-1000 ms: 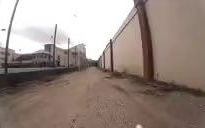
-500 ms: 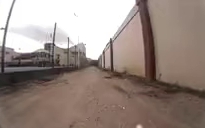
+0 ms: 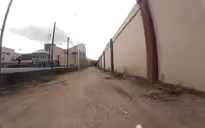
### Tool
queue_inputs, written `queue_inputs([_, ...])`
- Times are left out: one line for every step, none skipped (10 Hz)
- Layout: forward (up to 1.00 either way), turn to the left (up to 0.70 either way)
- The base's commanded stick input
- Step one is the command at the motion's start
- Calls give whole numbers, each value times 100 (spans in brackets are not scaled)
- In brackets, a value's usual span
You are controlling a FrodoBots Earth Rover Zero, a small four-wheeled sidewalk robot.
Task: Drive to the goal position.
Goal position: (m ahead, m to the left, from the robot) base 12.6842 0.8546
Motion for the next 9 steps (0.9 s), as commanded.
queue_inputs([30,0])
queue_inputs([30,0])
queue_inputs([30,0])
queue_inputs([30,0])
queue_inputs([30,0])
queue_inputs([30,0])
queue_inputs([30,0])
queue_inputs([30,0])
queue_inputs([30,0])
